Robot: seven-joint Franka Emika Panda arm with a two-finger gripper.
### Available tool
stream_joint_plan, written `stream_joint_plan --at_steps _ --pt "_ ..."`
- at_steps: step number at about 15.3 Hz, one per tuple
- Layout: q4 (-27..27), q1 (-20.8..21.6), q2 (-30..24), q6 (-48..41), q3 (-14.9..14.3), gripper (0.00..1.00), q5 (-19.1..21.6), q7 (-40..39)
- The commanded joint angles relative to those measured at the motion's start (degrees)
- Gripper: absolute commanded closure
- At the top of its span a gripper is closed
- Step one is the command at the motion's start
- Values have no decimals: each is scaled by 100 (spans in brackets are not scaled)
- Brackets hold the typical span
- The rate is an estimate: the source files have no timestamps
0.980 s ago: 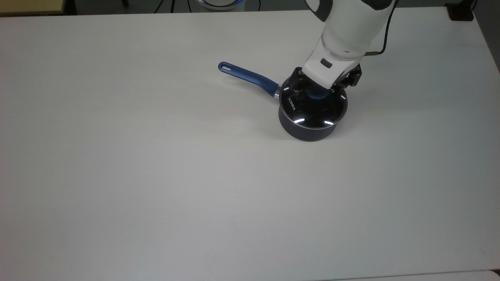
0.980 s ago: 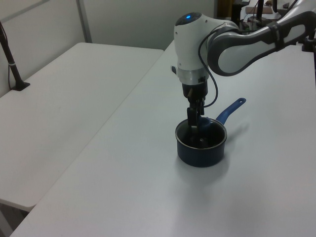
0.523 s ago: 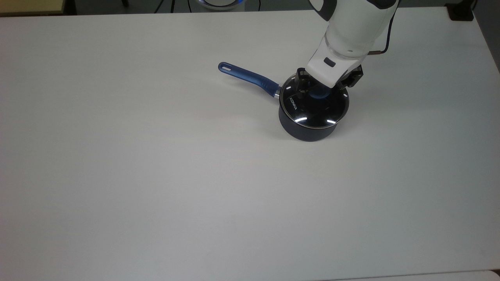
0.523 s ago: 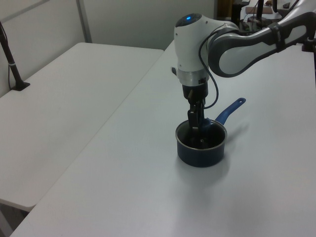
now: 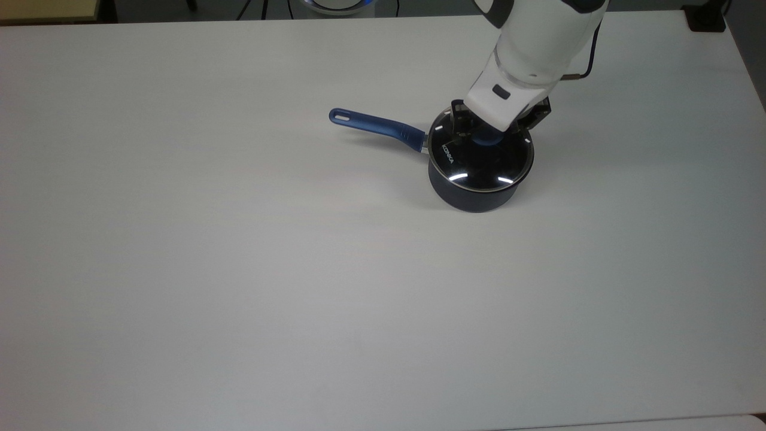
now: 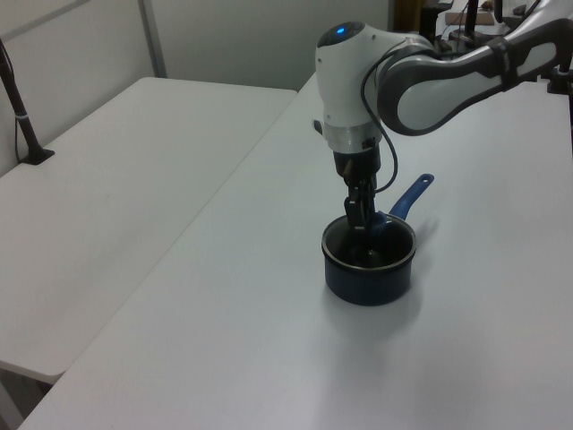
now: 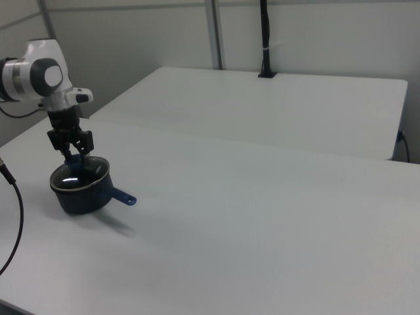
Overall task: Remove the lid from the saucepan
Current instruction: 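Lift the glass lid up off the saucepan rim, then carry the lid past the blue handle and lower it onto the table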
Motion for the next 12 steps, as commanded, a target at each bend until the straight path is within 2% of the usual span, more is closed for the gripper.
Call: stream_joint_plan --at_steps 1,6,12 --pt "-40 -33 -403 -316 -120 45 -8 -114" --pt "65 -402 -623 -420 -120 45 -17 -377" --pt "92 -1473 -579 -404 -120 45 -26 -1202"
